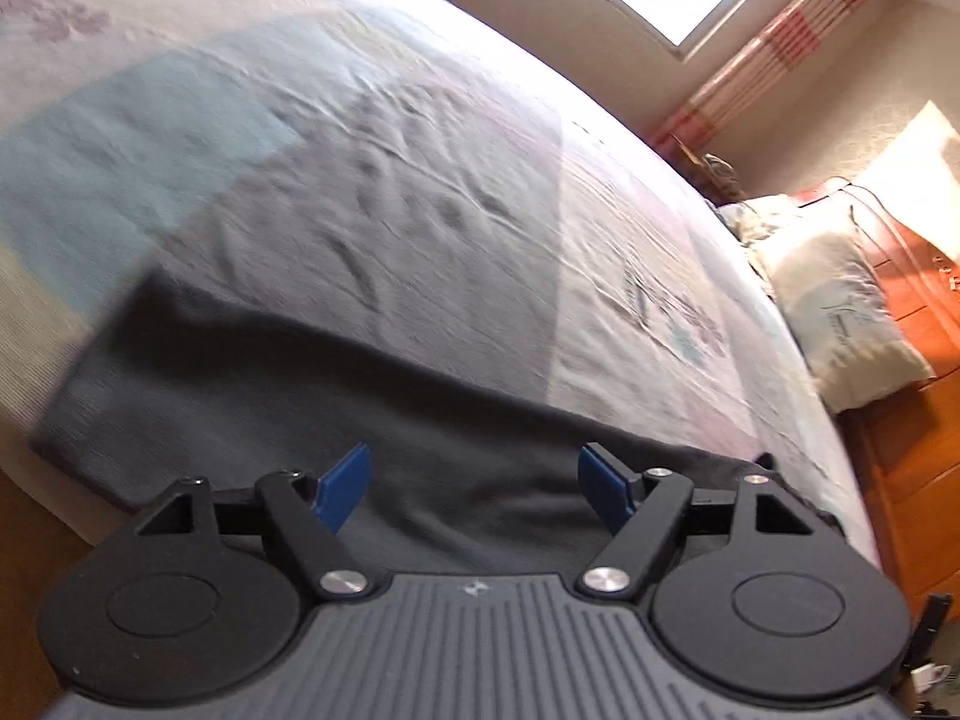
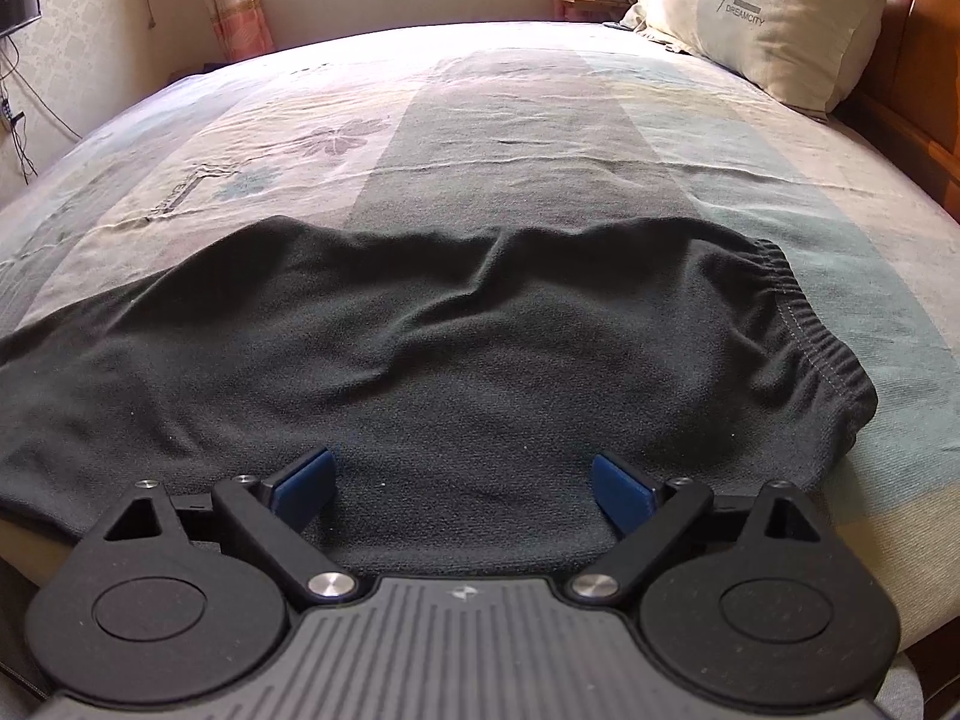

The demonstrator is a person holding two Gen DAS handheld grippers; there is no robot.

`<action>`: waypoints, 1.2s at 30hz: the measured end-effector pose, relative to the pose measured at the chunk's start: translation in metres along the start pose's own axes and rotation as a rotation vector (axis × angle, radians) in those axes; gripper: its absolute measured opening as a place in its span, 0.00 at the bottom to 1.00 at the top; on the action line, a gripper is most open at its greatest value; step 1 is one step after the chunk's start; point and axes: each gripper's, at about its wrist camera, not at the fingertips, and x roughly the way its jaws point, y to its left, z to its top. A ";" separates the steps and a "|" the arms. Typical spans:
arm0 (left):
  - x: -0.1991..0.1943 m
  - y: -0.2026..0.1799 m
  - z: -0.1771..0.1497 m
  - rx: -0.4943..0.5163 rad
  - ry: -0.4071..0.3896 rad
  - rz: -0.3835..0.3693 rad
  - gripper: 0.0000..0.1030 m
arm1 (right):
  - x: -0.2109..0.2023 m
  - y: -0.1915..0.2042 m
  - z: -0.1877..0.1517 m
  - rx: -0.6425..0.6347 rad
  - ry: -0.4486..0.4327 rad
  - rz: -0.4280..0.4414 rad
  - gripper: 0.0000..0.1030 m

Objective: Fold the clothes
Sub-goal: 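Press the folded pants flat with both tools open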

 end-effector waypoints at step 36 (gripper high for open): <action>-0.019 0.024 0.041 -0.012 -0.074 0.180 0.82 | 0.004 0.006 0.000 -0.037 0.029 -0.009 1.00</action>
